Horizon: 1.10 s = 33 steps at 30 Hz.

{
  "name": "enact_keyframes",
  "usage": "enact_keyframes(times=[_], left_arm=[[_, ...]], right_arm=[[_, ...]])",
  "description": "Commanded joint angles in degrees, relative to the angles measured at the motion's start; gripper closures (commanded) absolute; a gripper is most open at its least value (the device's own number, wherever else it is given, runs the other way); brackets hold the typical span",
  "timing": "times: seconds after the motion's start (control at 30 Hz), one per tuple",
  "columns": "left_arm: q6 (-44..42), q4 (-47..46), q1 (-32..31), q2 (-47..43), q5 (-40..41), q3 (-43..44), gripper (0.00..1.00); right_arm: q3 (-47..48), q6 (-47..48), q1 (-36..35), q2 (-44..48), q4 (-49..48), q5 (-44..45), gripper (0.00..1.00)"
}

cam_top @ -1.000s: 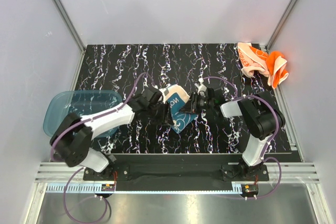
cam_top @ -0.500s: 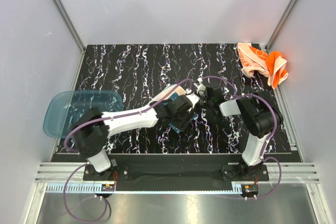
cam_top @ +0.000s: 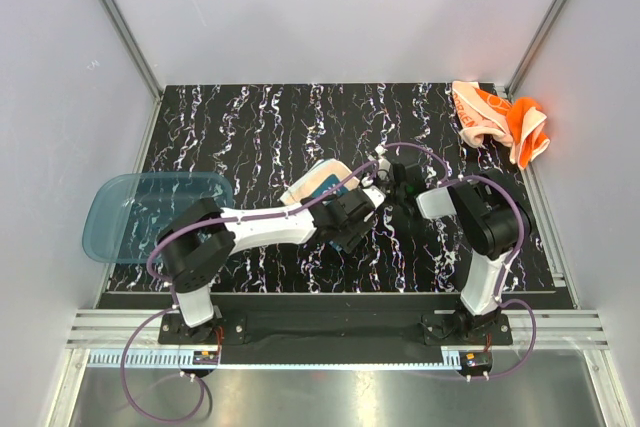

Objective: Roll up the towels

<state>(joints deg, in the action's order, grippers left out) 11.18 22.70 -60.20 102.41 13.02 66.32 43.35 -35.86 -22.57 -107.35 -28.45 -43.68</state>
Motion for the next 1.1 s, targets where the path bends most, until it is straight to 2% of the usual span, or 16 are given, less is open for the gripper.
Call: enact_keyframes(times=[0.0, 0.1, 0.13, 0.17, 0.27, 0.37, 0.4, 0.47, 0.5, 0.63, 0.9, 1.03, 1.07], left_arm=[[-1.07, -2.57, 0.09, 1.91, 3.24, -1.63, 0.38], [-0.02, -2.40, 0.09, 2.62, 3.16, -3.04, 0.33], [0.94, -2.31, 0.09, 2.71, 3.24, -3.39, 0.29], [1.38, -2.48, 0.09, 2.71, 3.33, -4.00, 0.20], [2.62, -3.62, 0.09, 2.71, 3.16, -6.55, 0.18], [2.97, -3.80, 0.18, 3.76, 2.98, -7.44, 0.26], [2.97, -3.80, 0.18, 4.02, 2.81, -7.53, 0.35], [2.88, -3.89, 0.18, 3.94, 2.54, -7.61, 0.46], [2.80, -3.89, 0.18, 3.85, 2.45, -7.61, 0.56], [2.62, -3.71, 0.18, 3.76, 1.23, -7.61, 0.71], [4.11, -2.66, 0.18, 1.66, -3.61, -8.32, 0.72], [5.25, -2.22, 0.18, 0.42, -5.89, -8.14, 0.72], [5.34, -2.31, 0.18, 0.07, -6.16, -8.23, 0.72]], right_arm=[[-0.46, 3.51, 0.33, -3.30, 5.59, 4.04, 0.73], [-0.29, 3.69, 0.24, -3.39, 5.77, 3.95, 0.73], [-0.29, 3.69, 0.33, -3.48, 5.86, 3.95, 0.73], [-0.20, 3.69, 0.33, -3.57, 5.95, 3.87, 0.73], [-0.02, 3.69, 0.24, -3.57, 6.21, 3.69, 0.73], [0.24, 3.86, 0.33, -3.83, 6.56, 3.52, 0.73], [0.50, 3.86, 0.33, -3.92, 6.74, 3.52, 0.73], [0.68, 3.86, 0.24, -4.01, 7.18, 3.34, 0.73], [0.94, 3.86, 0.33, -4.09, 7.35, 3.25, 0.73], [2.00, 4.39, 0.33, -3.13, 10.32, 3.60, 0.74], [10.15, 7.56, 1.38, 2.30, 30.35, 13.79, 0.69], [16.05, 5.89, 4.45, 6.27, 44.74, 25.27, 0.55], [18.15, 5.71, 5.77, 6.80, 46.36, 25.57, 0.55]])
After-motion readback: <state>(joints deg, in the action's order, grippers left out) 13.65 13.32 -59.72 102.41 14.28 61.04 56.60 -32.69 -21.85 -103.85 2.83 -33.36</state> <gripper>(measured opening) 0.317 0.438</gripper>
